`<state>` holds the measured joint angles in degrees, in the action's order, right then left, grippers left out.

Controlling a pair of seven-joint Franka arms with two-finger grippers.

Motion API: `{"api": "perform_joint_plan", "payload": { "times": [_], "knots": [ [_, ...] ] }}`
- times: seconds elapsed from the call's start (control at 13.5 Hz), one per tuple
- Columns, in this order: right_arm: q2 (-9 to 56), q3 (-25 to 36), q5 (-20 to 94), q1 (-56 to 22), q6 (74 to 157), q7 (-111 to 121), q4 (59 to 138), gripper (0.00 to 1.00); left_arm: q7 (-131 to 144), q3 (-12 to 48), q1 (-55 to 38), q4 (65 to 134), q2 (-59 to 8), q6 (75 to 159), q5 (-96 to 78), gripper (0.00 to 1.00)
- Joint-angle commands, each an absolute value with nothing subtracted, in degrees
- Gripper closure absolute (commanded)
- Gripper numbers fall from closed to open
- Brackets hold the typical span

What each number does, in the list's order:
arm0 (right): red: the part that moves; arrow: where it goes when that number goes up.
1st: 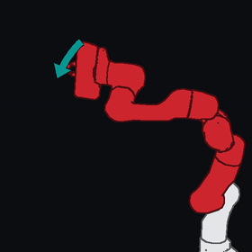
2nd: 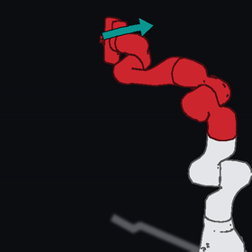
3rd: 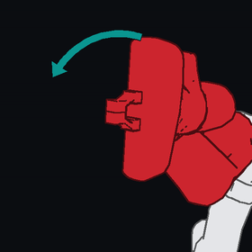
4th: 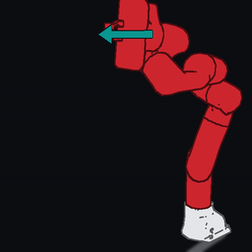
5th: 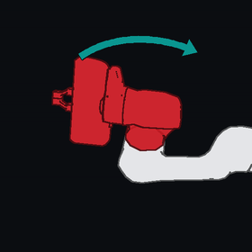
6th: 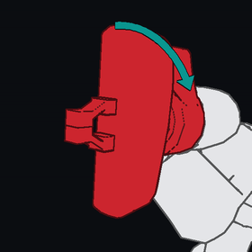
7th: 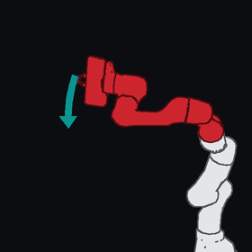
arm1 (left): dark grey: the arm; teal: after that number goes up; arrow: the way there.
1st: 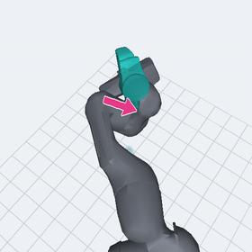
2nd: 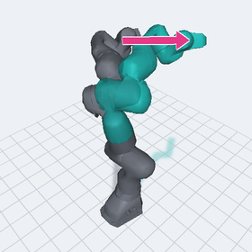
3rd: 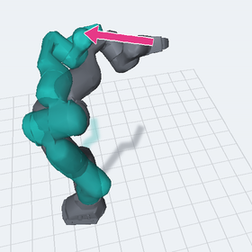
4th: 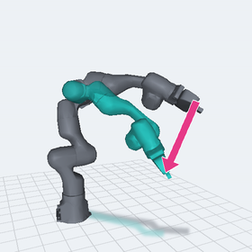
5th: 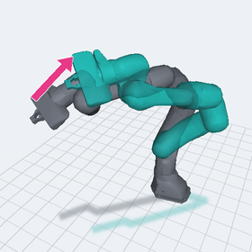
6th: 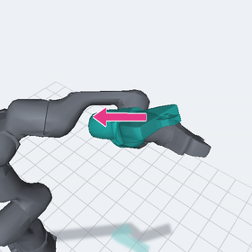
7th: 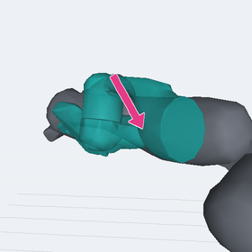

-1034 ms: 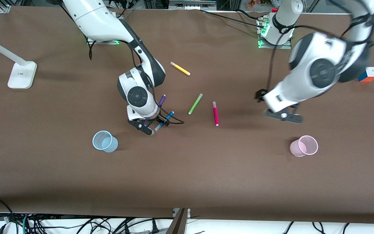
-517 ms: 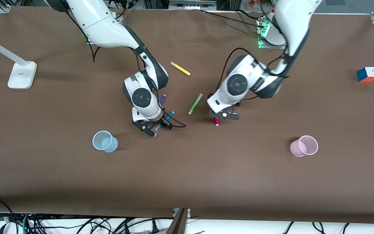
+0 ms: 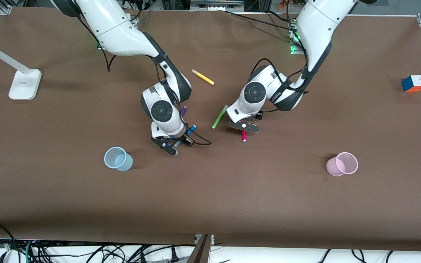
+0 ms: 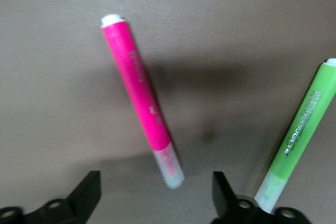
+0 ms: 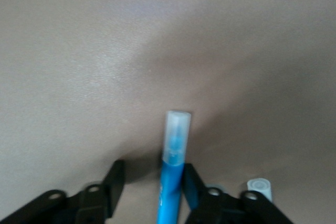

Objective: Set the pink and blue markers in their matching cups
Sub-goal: 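Close the right gripper on the blue marker while the left gripper grasps the pink marker, then carry the blue marker over the blue cup while the left gripper carries pink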

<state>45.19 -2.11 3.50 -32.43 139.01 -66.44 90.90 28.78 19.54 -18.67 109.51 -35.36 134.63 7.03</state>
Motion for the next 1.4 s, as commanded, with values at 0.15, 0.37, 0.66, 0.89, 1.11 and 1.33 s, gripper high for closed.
{"api": "perform_joint_plan", "payload": {
  "times": [0.15, 0.37, 0.66, 0.89, 1.11, 1.33],
  "knots": [
    [43.6, -1.6, 4.0, -31.3, 137.5, -63.1, 90.4, 1.00, 28.9, 19.2, -19.2, 109.3, -36.4, 136.1, 8.7, 0.93],
    [38.3, -1.7, 5.6, -26.6, 127.1, -56.1, 90.4, 1.00, 28.7, 19.2, -18.6, 108.7, -35.7, 133.7, 8.7, 1.00],
    [30.2, -1.1, 18.5, -16.2, 111.5, -35.5, 90.3, 1.00, 23.9, 19.1, -16.8, 102.9, -34.4, 120.5, 8.7, 1.00],
    [28.9, -1.1, 26.2, -8.6, 105.5, -25.6, 90.3, 1.00, 15.9, 19.2, -13.1, 96.7, -33.4, 109.8, 8.7, 1.00],
    [30.6, -1.2, 36.3, -1.3, 104.6, -18.1, 90.4, 1.00, 4.6, 19.0, -8.5, 89.1, -32.9, 98.1, 8.7, 1.00],
    [33.6, -1.1, 43.0, 1.7, 104.5, -15.4, 90.3, 1.00, -7.5, 18.5, -2.4, 84.8, -32.9, 92.5, 8.9, 1.00]
  ]
}}
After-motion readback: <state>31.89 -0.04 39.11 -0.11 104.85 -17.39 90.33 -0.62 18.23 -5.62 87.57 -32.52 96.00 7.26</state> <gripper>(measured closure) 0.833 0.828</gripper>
